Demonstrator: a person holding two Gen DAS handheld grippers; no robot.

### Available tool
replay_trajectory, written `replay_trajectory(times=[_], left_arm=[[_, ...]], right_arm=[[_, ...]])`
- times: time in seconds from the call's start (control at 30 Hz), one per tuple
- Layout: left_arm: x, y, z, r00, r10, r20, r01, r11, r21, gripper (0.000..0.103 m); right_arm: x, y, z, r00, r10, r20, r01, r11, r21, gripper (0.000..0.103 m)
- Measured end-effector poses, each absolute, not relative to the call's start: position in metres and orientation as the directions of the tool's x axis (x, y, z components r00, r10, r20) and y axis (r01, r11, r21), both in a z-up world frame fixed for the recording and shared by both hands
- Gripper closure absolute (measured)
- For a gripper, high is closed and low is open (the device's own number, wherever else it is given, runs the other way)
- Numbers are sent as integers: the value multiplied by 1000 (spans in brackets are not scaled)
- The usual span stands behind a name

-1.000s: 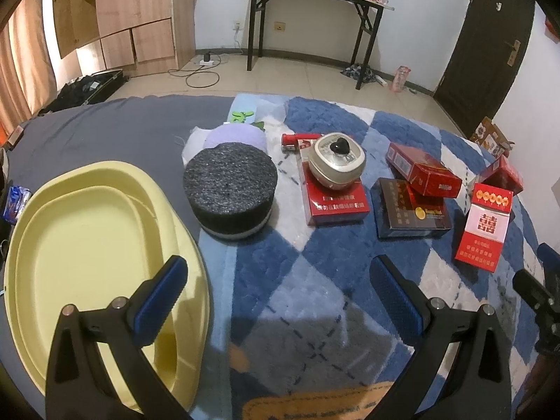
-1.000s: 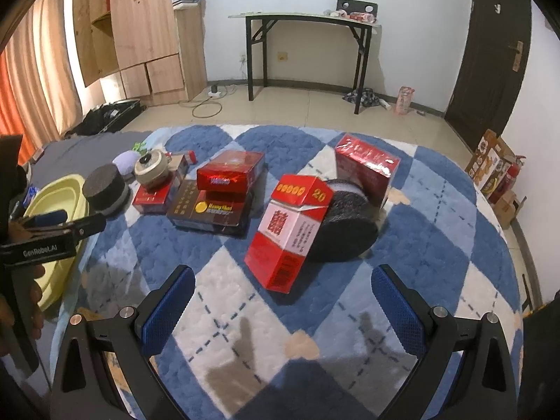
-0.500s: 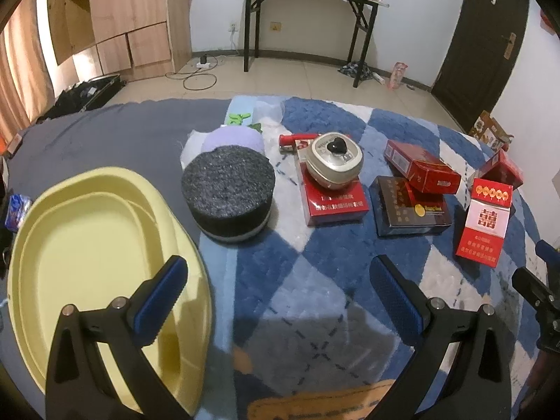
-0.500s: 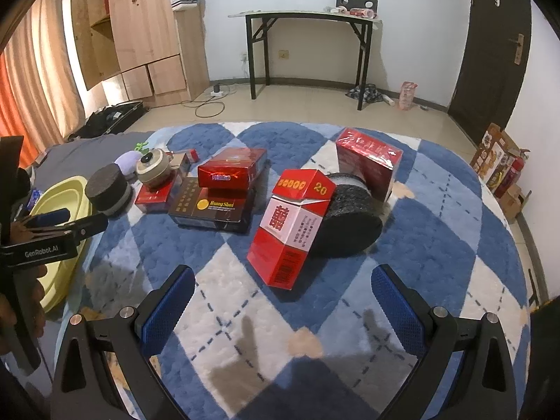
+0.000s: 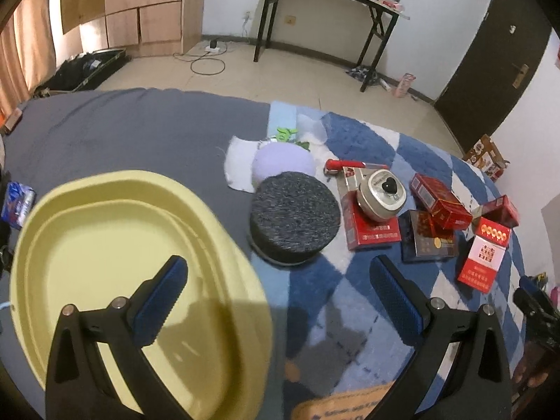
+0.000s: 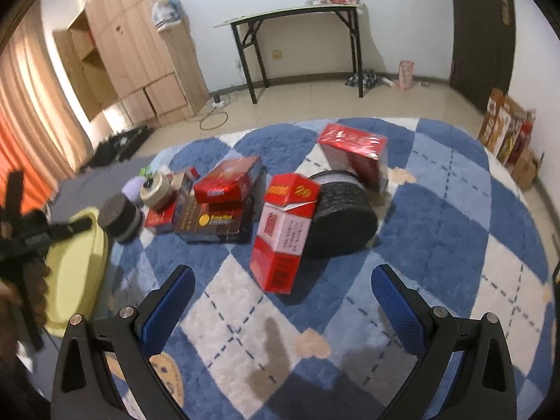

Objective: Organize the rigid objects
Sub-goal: 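Grasp the red Hongqiqu box with the right tool while the left tool grasps a black foam cylinder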

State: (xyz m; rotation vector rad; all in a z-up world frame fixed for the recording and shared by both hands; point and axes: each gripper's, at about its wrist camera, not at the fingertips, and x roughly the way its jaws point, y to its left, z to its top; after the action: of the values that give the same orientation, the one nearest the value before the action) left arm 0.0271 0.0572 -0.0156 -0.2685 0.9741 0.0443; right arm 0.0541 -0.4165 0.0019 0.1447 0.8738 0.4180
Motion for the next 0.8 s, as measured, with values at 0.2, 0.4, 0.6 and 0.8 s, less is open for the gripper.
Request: replay_trajectory(times=[0.2, 0.4, 0.6, 0.8], left_arm=[[43, 37, -18, 567, -75, -820, -107, 981, -164, 0], [46, 37, -17, 561, -49, -826, -117, 984, -138, 0], [50, 38, -21, 523, 8, -852, -178, 979, -100, 0], [49, 28, -18, 524, 86, -847, -155, 988, 4, 0]], right_arm=[[93, -465, 8, 547, 510, -663, -222, 853, 473, 0], [153, -510, 12, 526, 547, -651, -108, 803, 586, 0], [172, -491, 21, 483, 496, -722, -55, 840, 540, 0], [196, -449, 31, 398, 376, -837, 46, 903, 428, 0]])
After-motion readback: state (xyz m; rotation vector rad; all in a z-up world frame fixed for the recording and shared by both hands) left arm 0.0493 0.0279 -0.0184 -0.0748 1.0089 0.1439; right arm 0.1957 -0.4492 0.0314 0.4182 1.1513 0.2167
